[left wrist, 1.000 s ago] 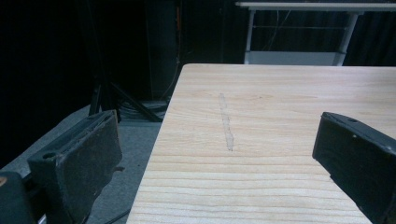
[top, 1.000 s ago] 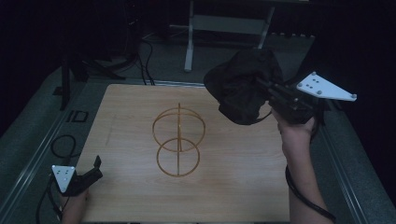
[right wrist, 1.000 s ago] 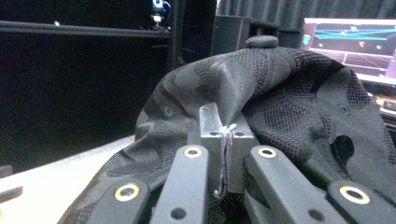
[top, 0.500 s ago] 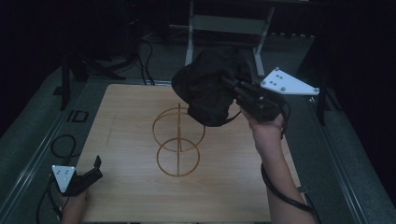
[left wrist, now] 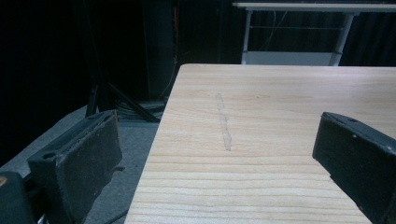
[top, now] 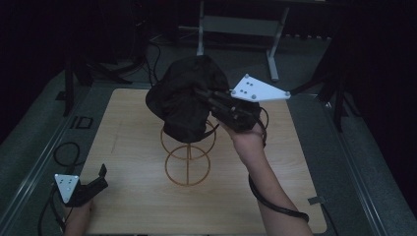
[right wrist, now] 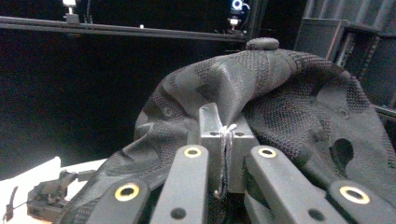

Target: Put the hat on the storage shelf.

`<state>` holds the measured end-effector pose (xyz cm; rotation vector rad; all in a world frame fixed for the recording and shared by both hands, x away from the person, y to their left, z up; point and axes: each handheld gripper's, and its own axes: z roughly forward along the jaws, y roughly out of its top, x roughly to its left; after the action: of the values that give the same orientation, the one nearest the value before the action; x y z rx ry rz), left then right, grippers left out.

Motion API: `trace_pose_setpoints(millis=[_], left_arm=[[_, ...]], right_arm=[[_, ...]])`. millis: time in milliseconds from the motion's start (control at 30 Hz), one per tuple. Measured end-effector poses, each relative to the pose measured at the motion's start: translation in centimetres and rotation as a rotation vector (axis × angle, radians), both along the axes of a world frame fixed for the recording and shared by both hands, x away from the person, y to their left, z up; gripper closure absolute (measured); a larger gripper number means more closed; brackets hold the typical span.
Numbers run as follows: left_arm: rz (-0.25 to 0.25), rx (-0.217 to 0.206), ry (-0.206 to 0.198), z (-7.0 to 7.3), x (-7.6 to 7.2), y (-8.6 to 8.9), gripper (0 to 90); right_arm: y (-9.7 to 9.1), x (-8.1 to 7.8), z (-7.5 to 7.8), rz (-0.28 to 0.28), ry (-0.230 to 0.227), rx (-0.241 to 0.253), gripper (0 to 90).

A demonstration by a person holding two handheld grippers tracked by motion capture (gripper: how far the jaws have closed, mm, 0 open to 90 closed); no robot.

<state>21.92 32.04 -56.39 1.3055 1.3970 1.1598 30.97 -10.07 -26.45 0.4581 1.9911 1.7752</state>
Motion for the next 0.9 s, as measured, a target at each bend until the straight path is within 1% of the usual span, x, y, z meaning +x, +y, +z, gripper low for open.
trace_pose_setpoints(millis=[100,200,300,333,500,567,800,900], left_arm=[[-0.003,0.0,0.0,0.0,0.0,0.0,1.8],[-0.007,-0.003,-0.001,0.0,0.0,0.0,1.8],[-0.007,-0.004,-0.002,0.0,0.0,0.1,1.8],[-0.007,-0.004,-0.002,0.0,0.0,0.1,1.8],[-0.007,-0.005,-0.002,0.0,0.0,0.0,1.8],[-0.007,0.0,0.001,0.0,0.0,0.1,1.8],[-0.01,-0.003,-0.003,0.0,0.0,0.0,1.8],[-0.013,-0.004,-0.004,0.0,0.0,0.0,1.8]], right_arm=[[0.8,-0.3,-0.2,0.022,-0.003,0.001,88.6],[1.1,-0.5,-0.6,0.036,-0.004,0.001,88.6],[1.2,-0.5,-0.9,0.036,-0.001,-0.008,88.6],[1.1,-0.3,-1.5,0.033,0.01,-0.017,88.5],[1.0,0.2,-3.0,0.027,0.045,-0.043,88.5],[0.9,0.3,-3.7,0.028,0.059,-0.049,88.5],[0.1,0.4,-6.3,0.019,0.111,-0.054,88.5],[-0.1,0.3,-7.1,0.013,0.121,-0.067,88.4]])
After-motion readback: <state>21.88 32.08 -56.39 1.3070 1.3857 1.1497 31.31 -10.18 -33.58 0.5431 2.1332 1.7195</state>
